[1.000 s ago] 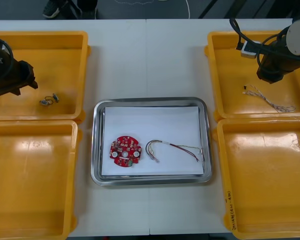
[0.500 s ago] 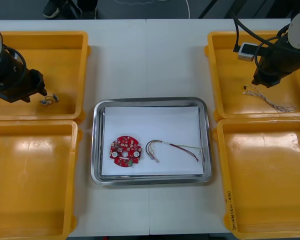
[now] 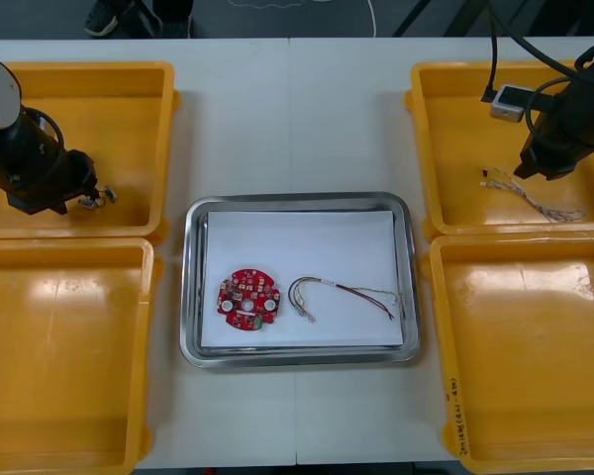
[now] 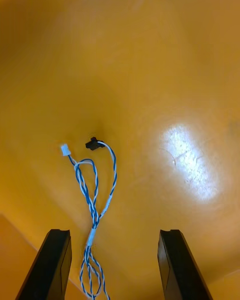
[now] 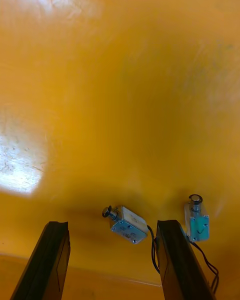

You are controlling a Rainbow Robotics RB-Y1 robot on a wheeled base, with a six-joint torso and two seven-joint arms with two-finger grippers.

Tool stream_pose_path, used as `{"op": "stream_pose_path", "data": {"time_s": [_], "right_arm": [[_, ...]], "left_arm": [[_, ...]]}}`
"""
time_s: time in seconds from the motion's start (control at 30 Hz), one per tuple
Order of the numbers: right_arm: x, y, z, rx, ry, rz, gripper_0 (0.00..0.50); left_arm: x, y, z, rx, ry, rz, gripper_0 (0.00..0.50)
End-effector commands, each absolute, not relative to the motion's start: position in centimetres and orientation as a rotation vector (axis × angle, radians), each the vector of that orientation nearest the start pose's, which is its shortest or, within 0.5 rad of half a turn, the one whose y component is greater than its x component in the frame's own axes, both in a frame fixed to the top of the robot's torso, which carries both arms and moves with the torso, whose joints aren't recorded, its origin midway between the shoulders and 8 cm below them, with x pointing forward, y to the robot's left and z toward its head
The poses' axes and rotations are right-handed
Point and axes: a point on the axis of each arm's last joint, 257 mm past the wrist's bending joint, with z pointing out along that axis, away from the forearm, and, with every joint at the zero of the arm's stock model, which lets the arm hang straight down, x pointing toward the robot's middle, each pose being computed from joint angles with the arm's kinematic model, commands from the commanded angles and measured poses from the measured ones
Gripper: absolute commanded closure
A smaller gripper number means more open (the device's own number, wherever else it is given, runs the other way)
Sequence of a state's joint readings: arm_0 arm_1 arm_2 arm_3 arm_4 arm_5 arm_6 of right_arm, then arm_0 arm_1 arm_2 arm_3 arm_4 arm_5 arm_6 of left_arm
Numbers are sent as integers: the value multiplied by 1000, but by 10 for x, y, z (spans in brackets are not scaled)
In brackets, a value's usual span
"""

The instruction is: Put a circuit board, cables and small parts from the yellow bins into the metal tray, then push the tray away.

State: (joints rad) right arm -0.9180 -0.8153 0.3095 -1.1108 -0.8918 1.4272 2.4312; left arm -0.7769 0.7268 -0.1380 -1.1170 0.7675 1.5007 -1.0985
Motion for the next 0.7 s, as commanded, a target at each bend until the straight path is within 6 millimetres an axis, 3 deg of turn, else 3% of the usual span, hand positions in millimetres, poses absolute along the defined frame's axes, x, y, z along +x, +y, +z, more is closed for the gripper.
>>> {"op": "stream_pose_path", "data": {"time_s": [0.03, 0.6, 0.67, 0.7], "right_arm": [[590, -370, -129, -1255, 2350, -352, 0], [568, -405, -182, -1235, 2439, -379, 0], [567, -408, -186, -1234, 2441, -381, 0], [568, -407, -187, -1233, 2435, -380, 0]], "left_arm": [[546, 358, -234, -618, 2725, -172, 0], [545, 361, -245, -652, 2731, -149, 8], [545, 361, -245, -652, 2731, -147, 67], [545, 362, -245, -653, 2730, -146, 197]]}}
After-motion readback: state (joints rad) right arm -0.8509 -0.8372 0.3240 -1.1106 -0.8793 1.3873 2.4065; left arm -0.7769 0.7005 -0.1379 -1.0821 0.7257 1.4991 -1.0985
